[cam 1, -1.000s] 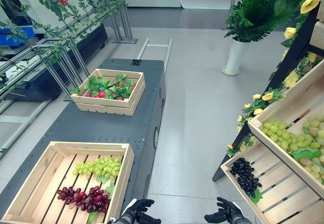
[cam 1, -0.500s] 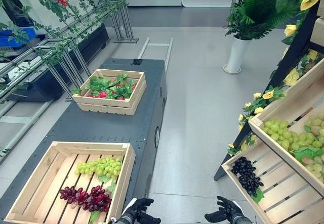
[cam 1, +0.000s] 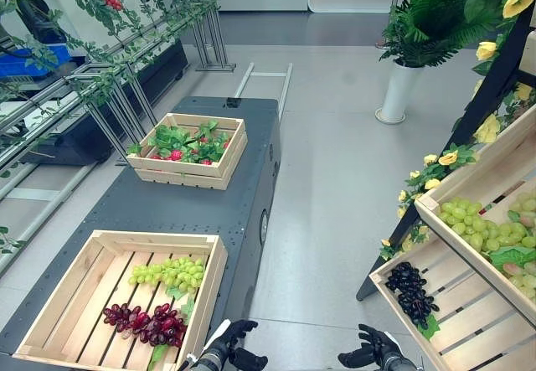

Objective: Pick up the fruits from the basket on one side to the basket on the other side

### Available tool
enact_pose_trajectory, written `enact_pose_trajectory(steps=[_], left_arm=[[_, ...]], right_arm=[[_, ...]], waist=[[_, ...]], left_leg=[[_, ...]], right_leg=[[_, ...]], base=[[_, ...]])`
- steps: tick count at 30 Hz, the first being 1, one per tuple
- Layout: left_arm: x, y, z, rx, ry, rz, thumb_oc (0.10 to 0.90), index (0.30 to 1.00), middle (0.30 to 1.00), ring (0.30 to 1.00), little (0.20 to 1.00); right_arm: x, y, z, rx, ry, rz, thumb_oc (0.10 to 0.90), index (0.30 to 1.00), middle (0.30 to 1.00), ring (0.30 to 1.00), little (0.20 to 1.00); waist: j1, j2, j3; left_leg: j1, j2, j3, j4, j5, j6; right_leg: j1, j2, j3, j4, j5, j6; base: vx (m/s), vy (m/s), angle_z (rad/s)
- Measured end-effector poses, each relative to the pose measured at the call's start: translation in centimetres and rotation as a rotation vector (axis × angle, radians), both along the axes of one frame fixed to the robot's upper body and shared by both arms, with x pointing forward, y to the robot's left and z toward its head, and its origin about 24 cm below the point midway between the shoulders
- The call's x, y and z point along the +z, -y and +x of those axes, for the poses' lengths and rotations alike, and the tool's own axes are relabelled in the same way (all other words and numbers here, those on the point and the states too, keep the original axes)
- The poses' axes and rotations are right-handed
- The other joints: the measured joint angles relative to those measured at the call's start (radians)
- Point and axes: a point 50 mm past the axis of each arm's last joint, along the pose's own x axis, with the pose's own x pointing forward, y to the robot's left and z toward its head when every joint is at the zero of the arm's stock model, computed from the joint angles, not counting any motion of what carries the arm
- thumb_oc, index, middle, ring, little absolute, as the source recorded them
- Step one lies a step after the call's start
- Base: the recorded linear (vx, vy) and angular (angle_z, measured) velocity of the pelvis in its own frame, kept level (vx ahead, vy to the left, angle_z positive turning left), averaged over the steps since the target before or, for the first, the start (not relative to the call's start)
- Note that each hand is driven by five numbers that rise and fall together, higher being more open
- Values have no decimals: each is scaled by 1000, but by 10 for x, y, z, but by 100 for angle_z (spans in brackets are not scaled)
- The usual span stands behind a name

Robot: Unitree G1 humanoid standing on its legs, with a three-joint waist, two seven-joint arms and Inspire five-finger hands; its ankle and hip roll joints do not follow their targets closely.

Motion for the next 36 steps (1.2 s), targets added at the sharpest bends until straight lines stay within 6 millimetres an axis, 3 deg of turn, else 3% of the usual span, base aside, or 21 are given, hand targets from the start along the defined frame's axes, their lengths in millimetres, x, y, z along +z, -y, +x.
enact_pose_trajectory(steps=[7,11,13,21,25,31,36], left_arm=[[25,17,29,-28,325,-8,800,900,900,900,900],[40,9,43,-57,477,82,800,900,900,900,900],[50,-4,52,-62,548,157,800,900,900,900,900],[93,-102,82,185,646,569,800,900,900,900,900],[104,-115,92,219,664,634,800,900,900,900,900],[128,-131,116,275,735,703,800,900,900,900,900],[172,-147,149,334,879,746,800,900,900,900,900]], right_arm=[[1,4,2,9,-5,3,800,900,900,900,900],[3,13,4,16,1,-13,800,900,900,900,900],[5,23,3,20,-6,-29,800,900,900,900,900],[11,58,-8,49,-37,-130,800,900,900,900,900],[13,62,-3,49,-26,-140,800,900,900,900,900],[29,56,48,98,104,-145,800,900,900,900,900],[50,48,97,158,228,-155,800,900,900,900,900]], waist=[[9,20,12],[9,44,24],[10,57,26],[22,111,41],[41,119,59],[59,96,190],[77,33,309]], left_leg=[[-1,0,-4,0,0,0],[-7,0,-13,0,2,-2],[-15,0,-19,3,4,-4],[-40,2,-30,11,10,-14],[-65,-1,-47,21,17,-18],[-190,-5,-49,136,7,-35],[-326,-15,-46,262,-6,-48]], right_leg=[[-1,0,-2,0,0,-1],[-3,0,-8,-1,-2,-2],[-9,0,-13,-3,-2,-2],[-27,-2,-41,-4,-7,-3],[-46,-4,-56,0,-6,-3],[-159,-16,-67,106,-33,-18],[-336,-60,-88,351,-128,-48]], base=[[0,5,0],[18,65,5],[40,70,9],[11,64,6],[-62,48,14],[-149,32,8],[-138,30,16]])
